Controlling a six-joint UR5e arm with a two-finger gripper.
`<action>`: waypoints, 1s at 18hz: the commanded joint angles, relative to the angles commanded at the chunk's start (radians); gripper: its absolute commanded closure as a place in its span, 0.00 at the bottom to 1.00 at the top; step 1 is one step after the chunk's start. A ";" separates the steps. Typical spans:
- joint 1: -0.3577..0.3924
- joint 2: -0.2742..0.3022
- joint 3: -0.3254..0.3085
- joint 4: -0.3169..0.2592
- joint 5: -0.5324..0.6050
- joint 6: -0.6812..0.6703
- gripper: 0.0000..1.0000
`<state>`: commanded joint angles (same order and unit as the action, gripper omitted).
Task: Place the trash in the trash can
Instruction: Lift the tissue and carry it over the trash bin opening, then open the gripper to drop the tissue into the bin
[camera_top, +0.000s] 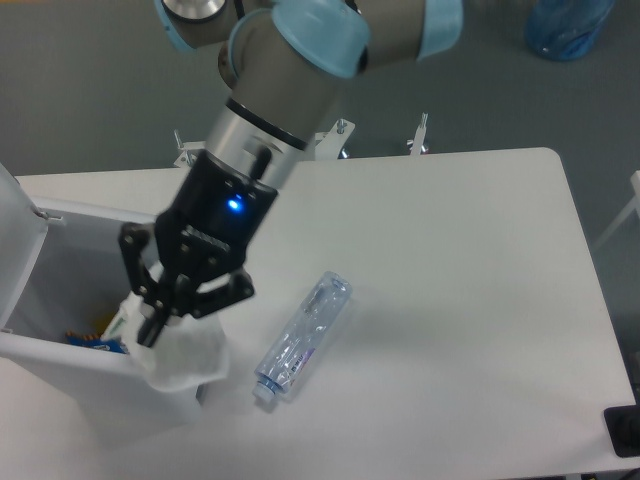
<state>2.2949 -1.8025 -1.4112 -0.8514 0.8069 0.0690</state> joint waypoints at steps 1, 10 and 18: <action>-0.006 0.003 -0.003 0.000 0.000 0.000 1.00; -0.083 0.005 -0.015 0.008 0.000 0.005 0.57; -0.087 0.005 -0.023 0.008 0.002 0.071 0.05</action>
<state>2.2074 -1.7978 -1.4343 -0.8437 0.8084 0.1396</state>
